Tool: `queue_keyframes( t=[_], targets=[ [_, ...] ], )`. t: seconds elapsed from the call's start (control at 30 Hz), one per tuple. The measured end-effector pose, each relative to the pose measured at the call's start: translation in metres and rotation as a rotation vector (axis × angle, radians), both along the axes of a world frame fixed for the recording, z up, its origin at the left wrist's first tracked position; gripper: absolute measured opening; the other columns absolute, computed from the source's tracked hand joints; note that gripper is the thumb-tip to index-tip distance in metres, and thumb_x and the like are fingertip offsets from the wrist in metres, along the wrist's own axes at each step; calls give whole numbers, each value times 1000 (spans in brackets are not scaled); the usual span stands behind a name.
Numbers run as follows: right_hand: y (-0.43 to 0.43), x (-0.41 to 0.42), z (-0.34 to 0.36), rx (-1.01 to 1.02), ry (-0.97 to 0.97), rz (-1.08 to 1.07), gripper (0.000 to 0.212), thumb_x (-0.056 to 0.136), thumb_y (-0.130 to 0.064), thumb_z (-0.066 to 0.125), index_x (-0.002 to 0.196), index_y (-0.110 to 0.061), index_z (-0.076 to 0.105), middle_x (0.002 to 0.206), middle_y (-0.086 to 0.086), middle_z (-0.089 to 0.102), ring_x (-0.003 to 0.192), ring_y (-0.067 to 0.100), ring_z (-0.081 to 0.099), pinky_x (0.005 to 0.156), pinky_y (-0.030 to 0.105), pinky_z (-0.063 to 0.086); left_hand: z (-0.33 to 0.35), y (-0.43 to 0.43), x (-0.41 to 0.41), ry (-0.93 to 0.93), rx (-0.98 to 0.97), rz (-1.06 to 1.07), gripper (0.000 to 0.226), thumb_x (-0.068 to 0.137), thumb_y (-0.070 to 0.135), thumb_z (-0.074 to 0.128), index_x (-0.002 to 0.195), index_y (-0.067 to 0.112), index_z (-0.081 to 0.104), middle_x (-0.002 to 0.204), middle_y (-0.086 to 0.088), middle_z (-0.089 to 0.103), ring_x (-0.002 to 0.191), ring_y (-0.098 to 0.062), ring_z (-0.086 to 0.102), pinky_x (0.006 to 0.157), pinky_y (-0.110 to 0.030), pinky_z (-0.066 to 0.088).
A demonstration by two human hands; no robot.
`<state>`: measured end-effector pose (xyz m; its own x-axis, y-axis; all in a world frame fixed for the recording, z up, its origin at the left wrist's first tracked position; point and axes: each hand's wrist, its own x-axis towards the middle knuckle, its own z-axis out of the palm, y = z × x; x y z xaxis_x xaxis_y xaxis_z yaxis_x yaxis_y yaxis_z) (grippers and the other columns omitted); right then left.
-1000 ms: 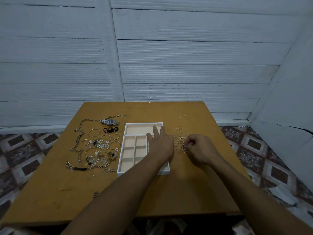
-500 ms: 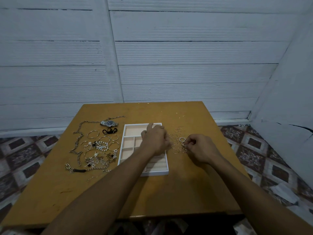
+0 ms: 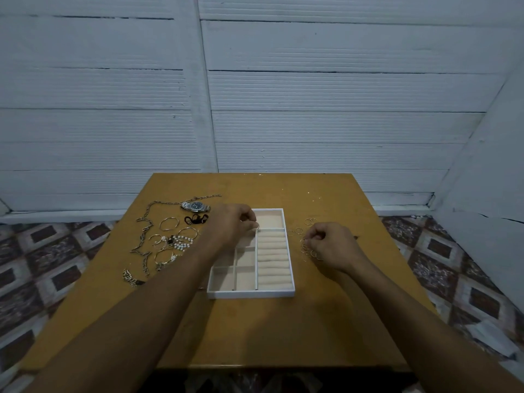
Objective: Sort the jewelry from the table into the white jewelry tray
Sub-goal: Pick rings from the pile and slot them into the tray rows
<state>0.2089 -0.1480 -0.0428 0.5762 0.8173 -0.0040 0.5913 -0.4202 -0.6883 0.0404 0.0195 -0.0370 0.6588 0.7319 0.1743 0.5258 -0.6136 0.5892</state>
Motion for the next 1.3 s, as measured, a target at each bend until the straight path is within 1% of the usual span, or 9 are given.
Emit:
queue_keyframes(
  t=[0.17, 0.5, 0.6, 0.67, 0.73, 0.83, 0.97, 1.1, 1.3],
  targets=[
    [1, -3, -3, 2, -3, 8, 13, 89, -15, 63, 81, -25, 68, 75, -11, 62, 72, 7, 57, 58, 20, 41, -13, -1, 9, -12, 37, -23, 7, 80, 28, 74, 85, 23, 74, 85, 4, 71, 85, -14, 63, 77, -35, 52],
    [4, -2, -6, -32, -34, 16, 12, 88, -17, 65, 80, -26, 68, 76, -10, 65, 70, 4, 58, 56, 17, 40, -29, -4, 11, 16, 355, -94, 13, 83, 30, 71, 91, 22, 76, 87, -4, 70, 91, -21, 57, 71, -31, 40],
    [6, -3, -6, -26, -29, 23, 12, 87, -17, 66, 79, -26, 67, 72, -12, 62, 70, 5, 57, 57, 18, 40, -27, -5, 9, 40, 433, -160, 13, 82, 27, 72, 91, 19, 78, 82, -1, 74, 89, -24, 59, 68, -30, 39],
    [7, -4, -7, -26, -30, 25, 11, 87, -17, 66, 80, -25, 68, 73, -12, 61, 72, 7, 57, 59, 19, 41, -26, -4, 5, 9, 471, -201, 9, 75, 18, 77, 84, 18, 79, 75, 1, 74, 80, -26, 61, 62, -30, 41],
    [8, -5, -7, -29, -36, 25, 11, 88, -17, 65, 81, -25, 69, 74, -11, 62, 74, 8, 58, 61, 21, 43, -28, -3, 2, -27, 499, -235, 17, 66, 8, 82, 79, 18, 78, 72, 4, 73, 73, -23, 61, 58, -26, 38],
    [9, -7, -8, -23, -32, 27, 12, 88, -17, 63, 82, -25, 69, 75, -10, 63, 75, 9, 59, 63, 23, 46, -30, -2, -1, 20, 524, -282, 30, 59, 2, 84, 82, 21, 79, 82, 7, 75, 75, -20, 60, 58, -27, 41],
    [12, -11, -7, -24, -33, 32, 12, 88, -17, 62, 83, -24, 69, 77, -8, 65, 75, 11, 61, 62, 25, 48, -28, -5, -5, 82, 561, -324, 36, 60, 4, 85, 92, 17, 78, 96, -1, 75, 86, -26, 63, 66, -40, 54],
    [16, -15, -4, -5, -29, 38, 14, 88, -14, 60, 80, -21, 70, 76, -5, 65, 73, 15, 62, 67, 35, 54, -30, -11, -6, 131, 541, -300, 39, 64, 3, 82, 101, 17, 76, 107, -6, 72, 97, -29, 62, 72, -45, 53],
    [36, -18, -1, 13, -110, 17, 16, 86, -20, 58, 77, -28, 69, 79, -8, 69, 71, 12, 61, 62, 30, 52, -26, -16, -6, 158, 521, -275, 41, 72, 5, 75, 111, 19, 73, 118, -4, 67, 111, -27, 56, 82, -43, 49]
  ],
)
